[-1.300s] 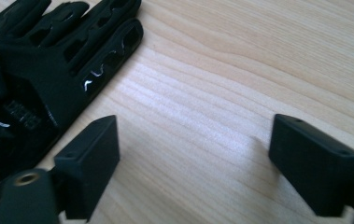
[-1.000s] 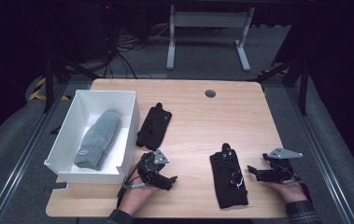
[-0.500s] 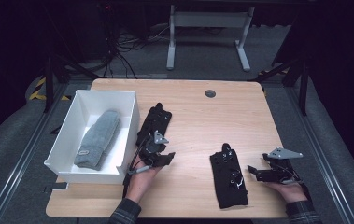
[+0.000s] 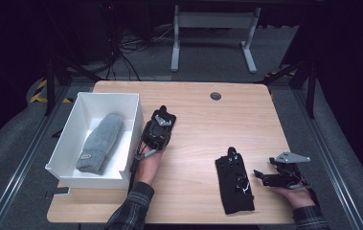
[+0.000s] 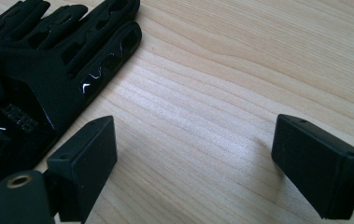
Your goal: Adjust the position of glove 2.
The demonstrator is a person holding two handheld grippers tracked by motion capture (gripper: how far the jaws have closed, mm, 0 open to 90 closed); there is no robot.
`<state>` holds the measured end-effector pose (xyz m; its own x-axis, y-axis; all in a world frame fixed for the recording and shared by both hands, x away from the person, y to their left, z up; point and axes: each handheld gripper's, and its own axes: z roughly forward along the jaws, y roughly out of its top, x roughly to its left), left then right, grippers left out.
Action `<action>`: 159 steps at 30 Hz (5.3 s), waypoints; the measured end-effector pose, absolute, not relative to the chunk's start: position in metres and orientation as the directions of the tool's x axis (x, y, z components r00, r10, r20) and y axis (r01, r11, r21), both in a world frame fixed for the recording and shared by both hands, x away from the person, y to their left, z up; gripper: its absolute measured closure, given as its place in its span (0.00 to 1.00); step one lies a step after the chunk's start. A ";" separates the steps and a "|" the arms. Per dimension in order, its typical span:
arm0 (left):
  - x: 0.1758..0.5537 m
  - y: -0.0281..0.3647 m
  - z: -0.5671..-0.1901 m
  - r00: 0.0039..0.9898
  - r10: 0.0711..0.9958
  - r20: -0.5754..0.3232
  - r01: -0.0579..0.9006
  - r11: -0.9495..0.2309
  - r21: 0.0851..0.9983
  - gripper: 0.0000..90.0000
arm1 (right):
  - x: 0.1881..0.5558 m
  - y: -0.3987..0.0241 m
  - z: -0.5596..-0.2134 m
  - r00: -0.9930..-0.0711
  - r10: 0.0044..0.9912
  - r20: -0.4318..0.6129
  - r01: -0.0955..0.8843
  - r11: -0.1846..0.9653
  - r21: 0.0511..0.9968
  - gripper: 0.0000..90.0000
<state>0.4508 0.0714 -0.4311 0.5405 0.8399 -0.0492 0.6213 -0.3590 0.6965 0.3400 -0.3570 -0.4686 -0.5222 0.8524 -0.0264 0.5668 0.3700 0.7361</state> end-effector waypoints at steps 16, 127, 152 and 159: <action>0.474 0.069 -0.456 0.512 0.858 -0.033 0.670 -0.376 0.641 1.00 | 0.340 -0.357 -0.469 -0.523 0.852 -0.027 0.566 0.371 0.736 0.16; 0.362 0.070 -0.454 0.762 0.607 -0.226 0.587 -0.500 0.637 0.64 | 0.341 -0.355 -0.469 -0.520 0.854 -0.028 0.570 0.371 0.733 0.14; 0.367 0.063 -0.459 0.735 0.609 -0.298 0.638 -0.471 0.609 0.97 | 0.334 -0.348 -0.454 -0.666 0.745 0.040 0.536 0.441 0.720 0.77; 0.367 0.063 -0.459 0.734 0.610 -0.300 0.639 -0.468 0.611 0.97 | 0.329 -0.336 -0.450 -0.756 0.649 0.086 0.499 0.486 0.717 1.00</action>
<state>0.3668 0.0628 -0.4586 0.7336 0.6096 -0.3003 0.6389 -0.4681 0.6105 0.3286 -0.3356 -0.4502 -0.7557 0.6492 0.0859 0.4991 0.4861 0.7173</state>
